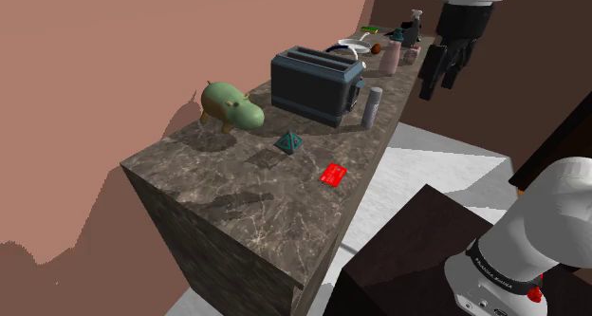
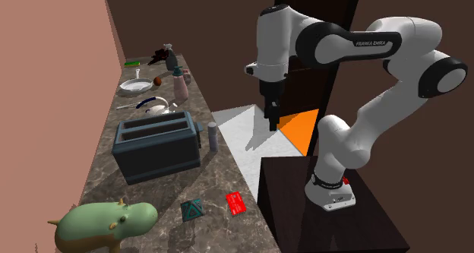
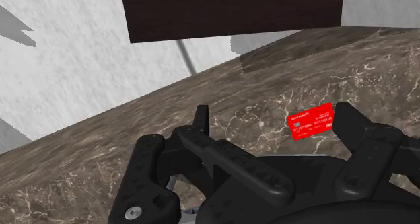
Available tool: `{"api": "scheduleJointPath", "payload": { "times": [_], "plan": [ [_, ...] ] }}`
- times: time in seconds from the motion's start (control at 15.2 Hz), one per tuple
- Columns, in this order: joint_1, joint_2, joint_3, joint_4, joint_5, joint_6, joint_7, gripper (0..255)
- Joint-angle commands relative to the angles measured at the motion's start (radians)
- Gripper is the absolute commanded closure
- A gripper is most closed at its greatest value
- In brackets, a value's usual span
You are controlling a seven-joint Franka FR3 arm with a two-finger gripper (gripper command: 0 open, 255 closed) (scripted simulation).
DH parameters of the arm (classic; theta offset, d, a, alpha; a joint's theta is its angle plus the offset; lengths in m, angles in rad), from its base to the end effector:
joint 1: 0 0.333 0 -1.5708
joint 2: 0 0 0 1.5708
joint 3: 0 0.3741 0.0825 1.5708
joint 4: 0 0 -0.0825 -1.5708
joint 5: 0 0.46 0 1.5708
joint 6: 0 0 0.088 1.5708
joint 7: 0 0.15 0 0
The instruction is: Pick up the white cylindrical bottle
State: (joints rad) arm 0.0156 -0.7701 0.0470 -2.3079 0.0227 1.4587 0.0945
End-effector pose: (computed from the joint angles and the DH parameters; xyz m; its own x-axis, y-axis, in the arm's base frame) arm 0.3308 0.0287 0.5997 0.9959 -0.0453 -0.0783 -0.0441 -0.9989 0.0175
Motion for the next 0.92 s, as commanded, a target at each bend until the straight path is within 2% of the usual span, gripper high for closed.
{"api": "scheduleJointPath", "payload": {
  "times": [0.0,0.46,0.86],
  "plan": [
    [0.000,0.000,0.000,0.000,0.000,0.000,0.000,0],
    [-0.026,0.157,-0.098,-0.005,-0.062,0.187,-0.130,0],
    [-0.042,0.331,-0.177,0.046,-0.083,0.333,-0.238,0]
  ]
}}
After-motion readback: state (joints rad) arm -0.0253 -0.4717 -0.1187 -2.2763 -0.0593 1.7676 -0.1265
